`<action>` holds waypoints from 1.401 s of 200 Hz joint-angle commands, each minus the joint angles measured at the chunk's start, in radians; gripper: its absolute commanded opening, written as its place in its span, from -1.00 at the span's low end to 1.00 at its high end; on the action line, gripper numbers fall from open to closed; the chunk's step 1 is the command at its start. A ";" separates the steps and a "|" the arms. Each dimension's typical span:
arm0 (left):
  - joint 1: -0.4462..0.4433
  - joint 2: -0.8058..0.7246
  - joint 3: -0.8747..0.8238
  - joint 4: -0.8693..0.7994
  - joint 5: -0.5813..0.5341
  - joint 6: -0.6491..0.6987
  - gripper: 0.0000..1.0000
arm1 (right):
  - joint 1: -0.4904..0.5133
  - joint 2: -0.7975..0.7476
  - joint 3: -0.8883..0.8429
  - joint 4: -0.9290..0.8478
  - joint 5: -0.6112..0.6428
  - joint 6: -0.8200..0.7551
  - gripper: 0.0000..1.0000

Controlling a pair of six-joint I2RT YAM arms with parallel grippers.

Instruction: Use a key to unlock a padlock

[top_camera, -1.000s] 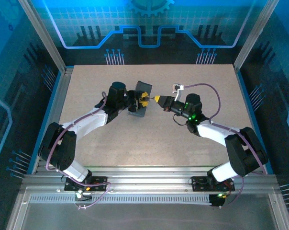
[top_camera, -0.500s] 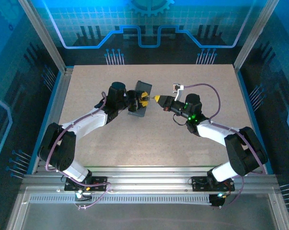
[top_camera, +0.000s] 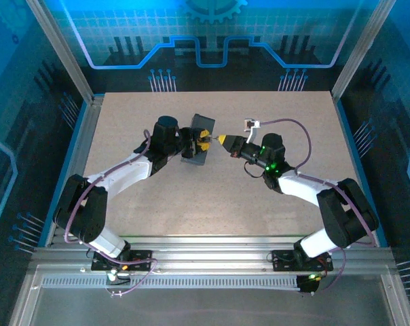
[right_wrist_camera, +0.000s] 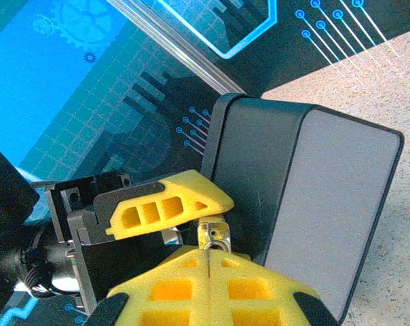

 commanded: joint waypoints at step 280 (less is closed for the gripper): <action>0.008 -0.057 0.024 0.023 0.038 0.044 -0.95 | 0.058 0.085 0.083 -0.054 -0.041 -0.057 -1.00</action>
